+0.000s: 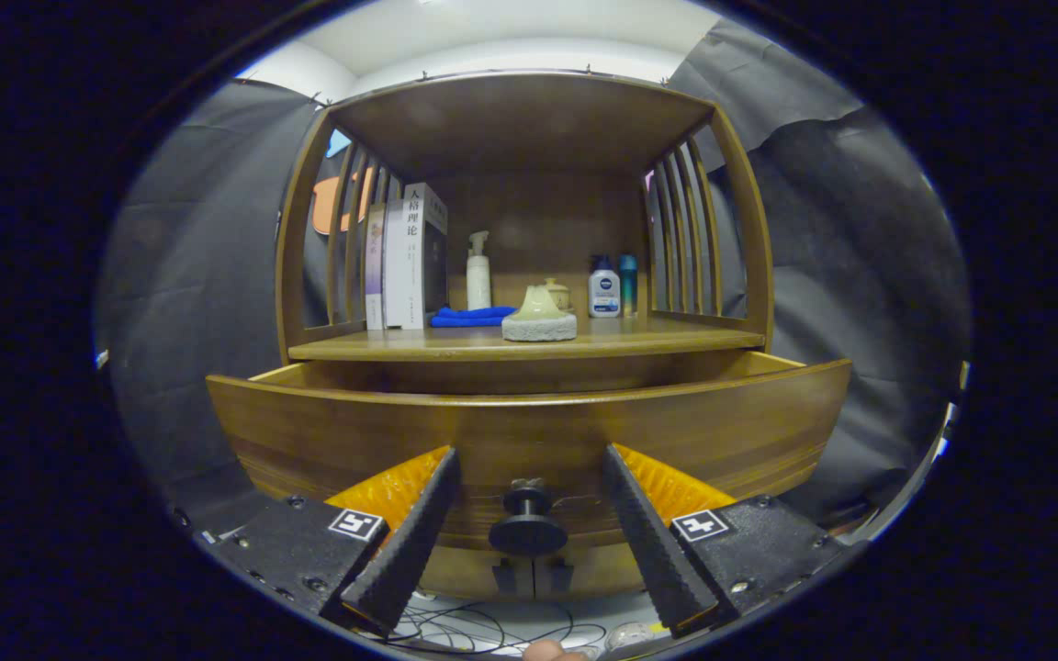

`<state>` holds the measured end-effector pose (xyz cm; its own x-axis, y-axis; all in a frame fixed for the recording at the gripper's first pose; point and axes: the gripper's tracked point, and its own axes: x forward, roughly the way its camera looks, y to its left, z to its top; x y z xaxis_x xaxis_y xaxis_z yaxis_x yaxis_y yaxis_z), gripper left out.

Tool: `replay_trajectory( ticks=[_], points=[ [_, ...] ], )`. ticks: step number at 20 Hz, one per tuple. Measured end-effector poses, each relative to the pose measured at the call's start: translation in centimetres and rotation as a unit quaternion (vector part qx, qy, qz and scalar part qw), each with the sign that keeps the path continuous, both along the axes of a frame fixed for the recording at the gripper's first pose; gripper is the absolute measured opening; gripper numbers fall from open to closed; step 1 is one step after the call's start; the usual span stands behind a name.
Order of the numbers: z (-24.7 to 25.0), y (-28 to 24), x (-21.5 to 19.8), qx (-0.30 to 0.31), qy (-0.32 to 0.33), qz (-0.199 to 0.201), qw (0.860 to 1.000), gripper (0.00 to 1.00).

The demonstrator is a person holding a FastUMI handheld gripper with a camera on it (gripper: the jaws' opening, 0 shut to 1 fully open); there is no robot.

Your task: Pull open the drawer, take out the items inside it, and place them on the countertop above the cabinet.

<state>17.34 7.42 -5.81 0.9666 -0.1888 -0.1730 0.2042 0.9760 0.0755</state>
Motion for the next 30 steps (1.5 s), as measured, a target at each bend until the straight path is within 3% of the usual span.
replay_trajectory(
  ticks=[30],
  points=[
    [-0.3,-1.6,7.9,-0.018,-0.005,0.001,1.000,1.00]
  ],
)
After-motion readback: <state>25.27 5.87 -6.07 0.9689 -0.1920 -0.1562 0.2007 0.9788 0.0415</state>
